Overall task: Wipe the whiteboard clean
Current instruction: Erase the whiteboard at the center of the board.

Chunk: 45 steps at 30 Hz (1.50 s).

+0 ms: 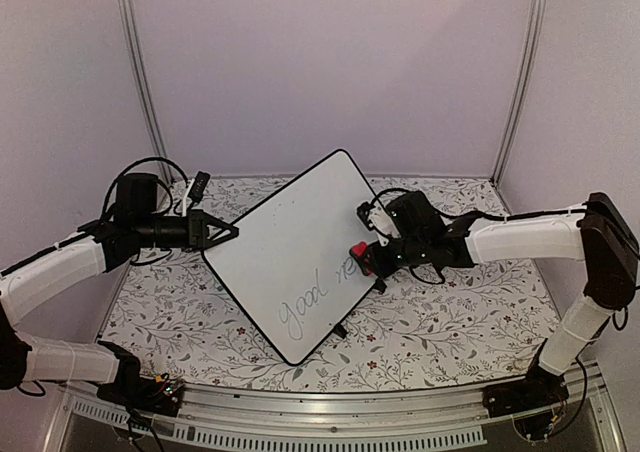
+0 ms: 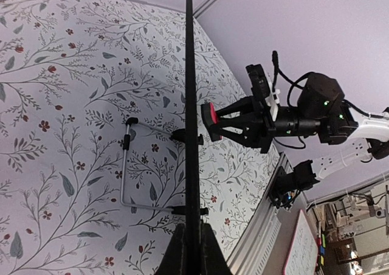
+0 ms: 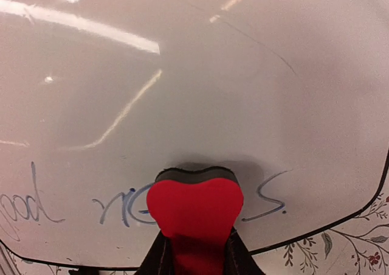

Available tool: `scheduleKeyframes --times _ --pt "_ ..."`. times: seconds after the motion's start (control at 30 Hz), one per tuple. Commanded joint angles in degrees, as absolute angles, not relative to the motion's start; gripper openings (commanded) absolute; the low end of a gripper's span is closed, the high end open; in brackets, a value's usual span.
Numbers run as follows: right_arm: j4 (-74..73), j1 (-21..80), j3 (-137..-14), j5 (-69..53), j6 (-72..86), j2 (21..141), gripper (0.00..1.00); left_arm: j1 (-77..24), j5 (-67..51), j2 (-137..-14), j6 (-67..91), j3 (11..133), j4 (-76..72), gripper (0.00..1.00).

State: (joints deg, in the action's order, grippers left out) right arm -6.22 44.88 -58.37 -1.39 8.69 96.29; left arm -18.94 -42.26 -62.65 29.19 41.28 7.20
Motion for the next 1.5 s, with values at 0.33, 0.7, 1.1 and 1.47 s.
scheduleKeyframes --times 0.33,0.7,1.1,1.47 --pt "-11.99 66.91 -69.79 16.40 11.40 98.12 0.00 -19.25 -44.82 -62.53 27.18 40.61 5.83 0.00" --pt "-18.14 74.23 -81.03 20.71 14.25 107.81 0.00 -19.11 -44.73 -62.31 27.15 40.55 5.81 0.00" --pt "-17.94 77.21 -80.68 19.19 16.55 108.34 0.00 -19.00 -44.82 -62.22 27.18 40.52 5.84 0.00" --pt "-17.06 77.17 -77.82 16.65 18.13 109.32 0.00 -19.01 -44.81 -62.01 27.20 40.52 5.83 0.00"
